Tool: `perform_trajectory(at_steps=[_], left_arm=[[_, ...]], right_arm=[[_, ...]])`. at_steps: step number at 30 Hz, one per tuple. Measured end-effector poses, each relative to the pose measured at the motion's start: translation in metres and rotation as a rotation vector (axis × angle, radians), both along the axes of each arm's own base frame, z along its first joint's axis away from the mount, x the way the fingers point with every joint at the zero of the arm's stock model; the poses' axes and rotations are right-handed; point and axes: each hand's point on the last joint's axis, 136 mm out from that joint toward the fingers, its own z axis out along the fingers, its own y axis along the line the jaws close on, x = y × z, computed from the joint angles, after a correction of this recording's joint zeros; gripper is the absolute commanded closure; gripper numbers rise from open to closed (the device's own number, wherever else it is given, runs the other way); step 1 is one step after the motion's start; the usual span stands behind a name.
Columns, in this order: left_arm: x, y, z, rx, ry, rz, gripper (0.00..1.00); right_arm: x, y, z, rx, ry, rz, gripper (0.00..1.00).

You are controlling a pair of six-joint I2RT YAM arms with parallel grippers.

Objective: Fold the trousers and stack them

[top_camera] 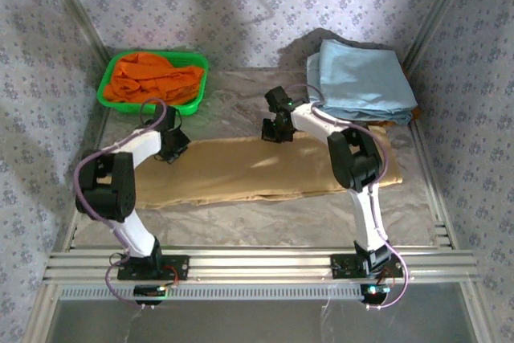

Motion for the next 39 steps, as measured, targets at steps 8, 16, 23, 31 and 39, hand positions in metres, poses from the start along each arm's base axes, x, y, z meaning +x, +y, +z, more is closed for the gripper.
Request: perform_trajectory(at_steps=[8, 16, 23, 31, 39], left_arm=[[0.014, 0.023, -0.018, -0.010, -0.017, 0.053, 1.00], [0.001, 0.045, -0.017, -0.061, -0.077, 0.100, 1.00], [-0.012, 0.032, 0.009, -0.050, -0.078, 0.029, 0.83], [-0.038, -0.024, 0.063, -0.029, -0.194, -0.157, 0.75], [-0.125, -0.020, -0.025, -0.007, 0.019, -0.151, 0.79]], right_arm=[[0.026, -0.022, -0.010, 0.002, 0.018, -0.052, 0.99], [0.027, -0.035, -0.006, -0.011, 0.030, -0.042, 0.93], [-0.008, -0.022, 0.055, -0.001, -0.067, 0.026, 0.92], [-0.090, 0.036, 0.061, 0.034, -0.078, 0.189, 0.92], [-0.122, 0.034, -0.012, -0.006, 0.064, 0.190, 0.97]])
